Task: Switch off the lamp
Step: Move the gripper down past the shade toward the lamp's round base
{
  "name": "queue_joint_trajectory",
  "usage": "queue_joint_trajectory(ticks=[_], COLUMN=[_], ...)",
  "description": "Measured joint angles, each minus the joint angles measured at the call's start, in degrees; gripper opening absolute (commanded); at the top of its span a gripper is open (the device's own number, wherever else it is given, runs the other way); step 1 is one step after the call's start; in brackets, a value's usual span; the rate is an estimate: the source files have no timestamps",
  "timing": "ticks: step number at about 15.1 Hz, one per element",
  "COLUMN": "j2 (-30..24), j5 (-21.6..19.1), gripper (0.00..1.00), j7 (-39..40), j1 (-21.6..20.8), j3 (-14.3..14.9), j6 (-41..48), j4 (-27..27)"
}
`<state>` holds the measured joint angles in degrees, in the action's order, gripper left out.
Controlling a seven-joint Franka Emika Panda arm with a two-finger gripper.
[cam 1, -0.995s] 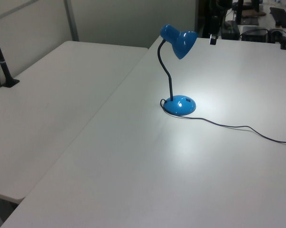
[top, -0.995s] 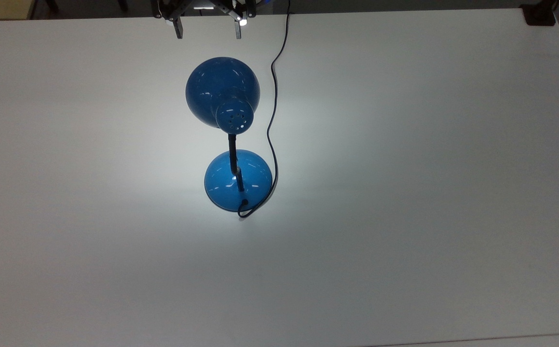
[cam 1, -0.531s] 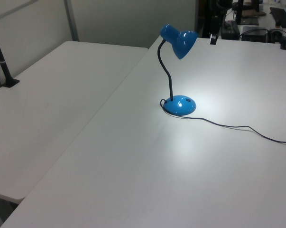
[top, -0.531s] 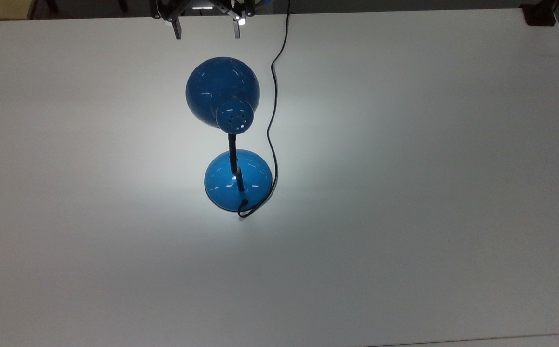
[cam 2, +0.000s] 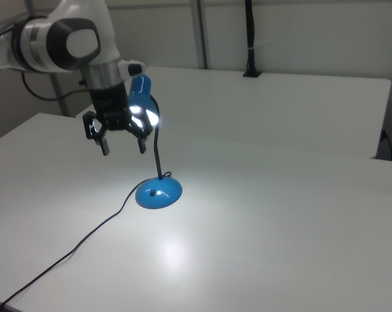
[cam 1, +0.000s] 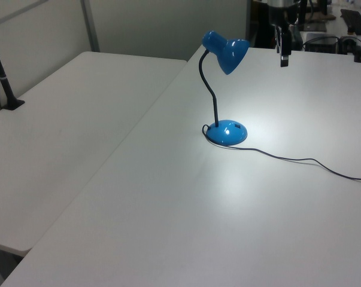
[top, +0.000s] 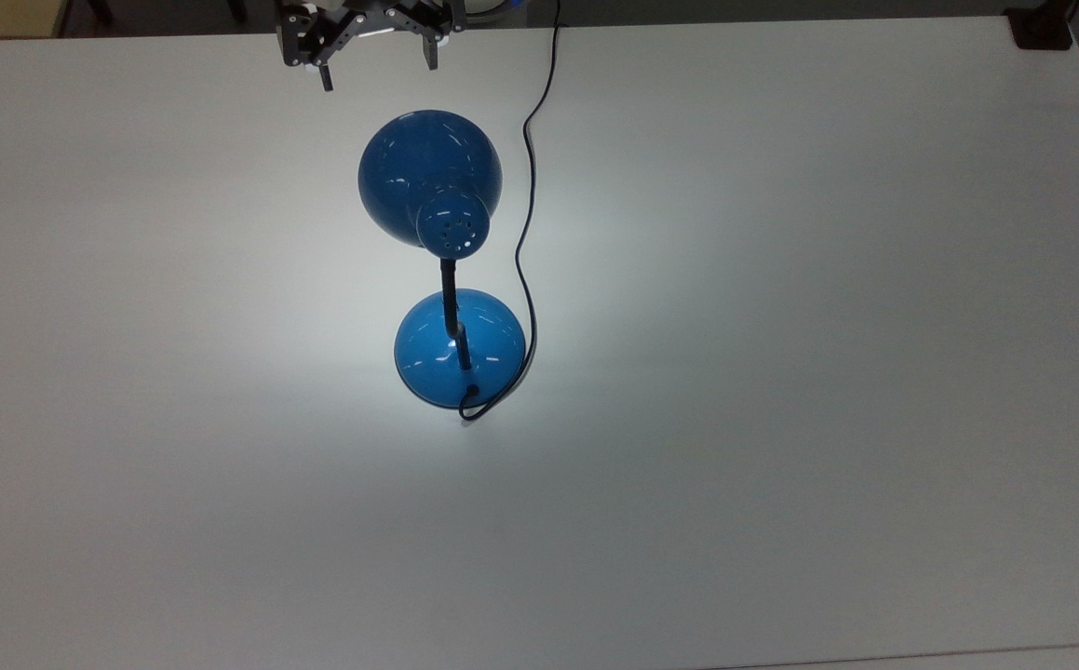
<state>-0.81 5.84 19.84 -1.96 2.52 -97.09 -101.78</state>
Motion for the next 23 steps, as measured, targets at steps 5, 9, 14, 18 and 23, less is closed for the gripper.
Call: queue_joint_trajectory(ticks=[5,9,14,18,23], j2=[0.81,1.43,4.98,8.84,10.89], j5=[-0.17,-5.15,-5.72,-5.83,-5.83], gripper=[0.0,0.0,0.0,0.0,0.0], j7=[0.01,0.01,-0.18,-3.52,-6.98], j1=[0.13,1.01,0.9,-0.09,-1.59], j3=[0.0,0.04,-0.12,-0.3,-0.39], j6=[-12.74,-30.56,-41.2,-48.09,-52.06], j4=[-7.8,-16.5,-20.6,-20.58,-20.56])
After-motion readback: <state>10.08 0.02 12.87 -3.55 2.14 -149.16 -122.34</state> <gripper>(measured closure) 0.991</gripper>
